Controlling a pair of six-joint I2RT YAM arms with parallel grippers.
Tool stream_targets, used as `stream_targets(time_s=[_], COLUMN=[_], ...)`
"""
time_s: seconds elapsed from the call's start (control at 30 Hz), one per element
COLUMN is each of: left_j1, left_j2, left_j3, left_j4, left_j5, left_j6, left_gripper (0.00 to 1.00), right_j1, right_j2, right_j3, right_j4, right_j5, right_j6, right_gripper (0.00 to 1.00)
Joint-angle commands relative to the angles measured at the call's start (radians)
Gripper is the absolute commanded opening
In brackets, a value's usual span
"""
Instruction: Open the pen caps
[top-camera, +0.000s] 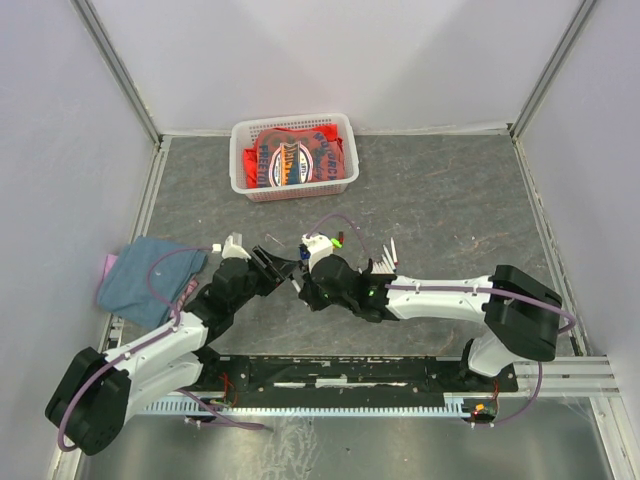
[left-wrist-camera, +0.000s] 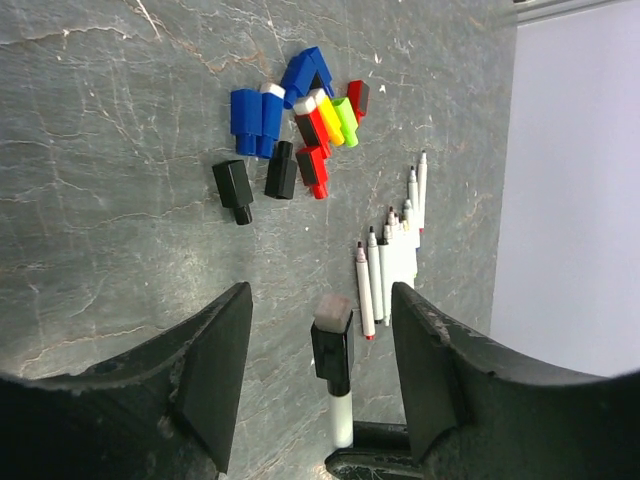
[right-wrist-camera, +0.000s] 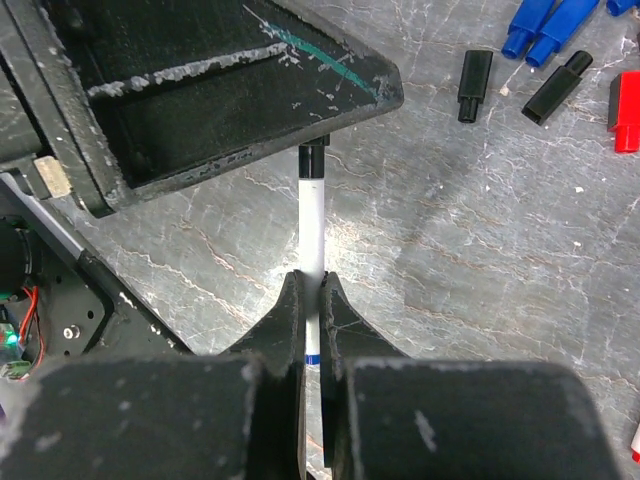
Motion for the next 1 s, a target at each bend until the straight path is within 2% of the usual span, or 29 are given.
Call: stream_targets(time_s=[0.0, 0.17, 0.63, 0.8, 0.9, 0.97], left_j1=[0.007, 0.009, 0.013, 0.015, 0.016, 0.017], left_j2=[-0.014, -0.01, -0.028, -0.029, -0.03, -0.033], left_j3=[-0.014, -0.017, -0.029, -0.034, -0.036, -0.036], left_j4=[0.079, 0.088, 0.101, 0.109, 0.118, 0.123], left_j5=[0.029, 0.045, 0.058, 0.065, 0.072, 0.078], left_j6=[-0.04, -0.043, -0.049, -0.047, -0.044, -0.036], left_gripper=[0.62, 0.57, 0.35, 0.23, 0.05, 0.03], right_j1=[-0.003, -0.004, -0.01, -0.015, -0.018, -0.021], right_j2=[-0.044, -0.044, -0.044, -0.05, -0.056, -0.063], right_j3=[-0.005, -0.005, -0.016, -0.023, -0.029, -0.034], right_j4=[0.06, 0.067, 0.075, 0.084, 0.091, 0.096], right_j5=[-0.018, -0.035, -0.05, -0.054, -0.058, -0.063], right_j6=[0.011, 0.013, 0.019, 0.024, 0.027, 0.03], right_gripper=[0.01, 0.01, 0.01, 0.01, 0.01, 0.01])
